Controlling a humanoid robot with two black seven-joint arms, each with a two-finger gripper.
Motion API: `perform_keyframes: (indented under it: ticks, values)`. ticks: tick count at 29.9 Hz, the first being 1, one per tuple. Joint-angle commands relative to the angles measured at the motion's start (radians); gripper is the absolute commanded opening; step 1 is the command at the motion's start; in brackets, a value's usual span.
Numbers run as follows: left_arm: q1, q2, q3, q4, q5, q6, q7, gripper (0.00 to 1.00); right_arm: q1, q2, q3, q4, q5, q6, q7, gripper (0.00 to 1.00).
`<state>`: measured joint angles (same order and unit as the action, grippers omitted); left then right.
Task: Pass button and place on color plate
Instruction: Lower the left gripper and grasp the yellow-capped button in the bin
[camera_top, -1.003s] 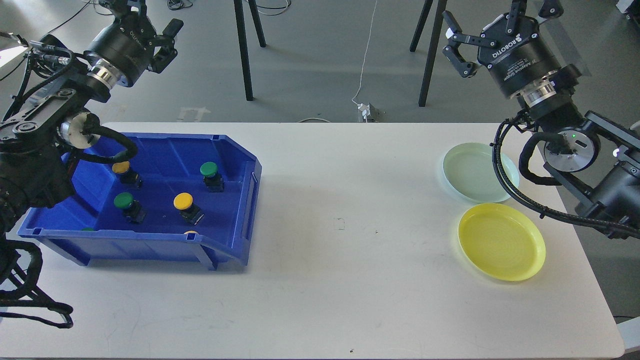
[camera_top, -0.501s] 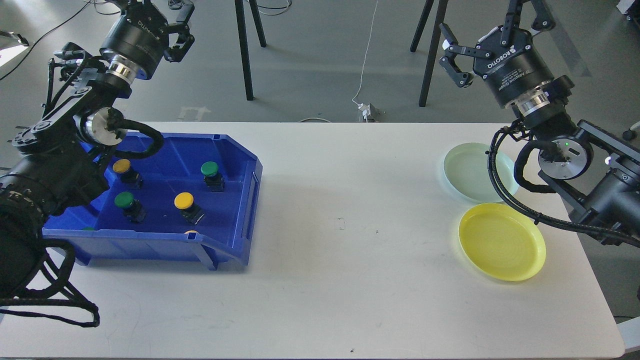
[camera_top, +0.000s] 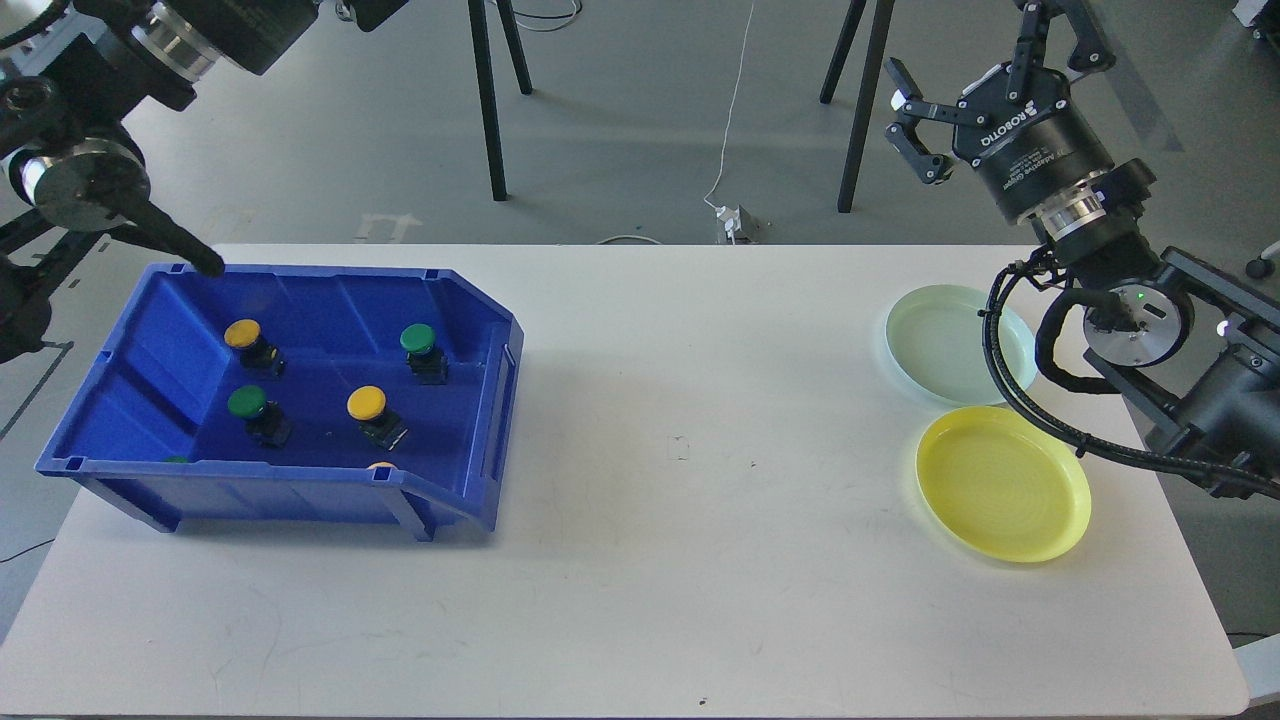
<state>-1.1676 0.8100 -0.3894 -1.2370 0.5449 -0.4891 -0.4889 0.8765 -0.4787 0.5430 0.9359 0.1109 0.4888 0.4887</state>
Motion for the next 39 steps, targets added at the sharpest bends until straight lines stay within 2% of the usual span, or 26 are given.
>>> perform_keyframes:
  ticks: [1, 4, 7, 14, 20, 28, 39]
  values:
    - [-0.107, 0.110, 0.164, -0.100, 0.321, 0.000, 0.000, 1.00, -0.014, 0.000, 0.005, 0.000, 0.000, 0.000, 0.000, 1.00]
    - [-0.142, 0.149, 0.251, -0.157, 0.589, 0.000, 0.000, 1.00, -0.036, 0.000, 0.009, 0.001, 0.000, 0.000, 0.000, 1.00]
    - [-0.144, 0.141, 0.348, -0.153, 0.769, 0.000, 0.000, 1.00, -0.068, -0.001, 0.024, -0.006, 0.001, 0.000, 0.000, 1.00]
    - [-0.136, 0.120, 0.550, -0.064, 0.889, 0.000, 0.000, 1.00, -0.102, -0.041, 0.066, -0.020, 0.001, 0.000, 0.000, 1.00]
    - [-0.103, 0.017, 0.583, 0.071, 0.923, 0.000, 0.000, 1.00, -0.100, -0.052, 0.087, -0.031, 0.000, 0.000, 0.000, 1.00]
    - [-0.080, -0.121, 0.658, 0.324, 0.925, 0.000, 0.000, 1.00, -0.103, -0.058, 0.086, -0.031, 0.000, 0.000, 0.000, 1.00]
    - [-0.017, -0.212, 0.658, 0.465, 0.960, 0.000, 0.000, 1.00, -0.119, -0.060, 0.087, -0.031, 0.000, 0.000, 0.000, 1.00]
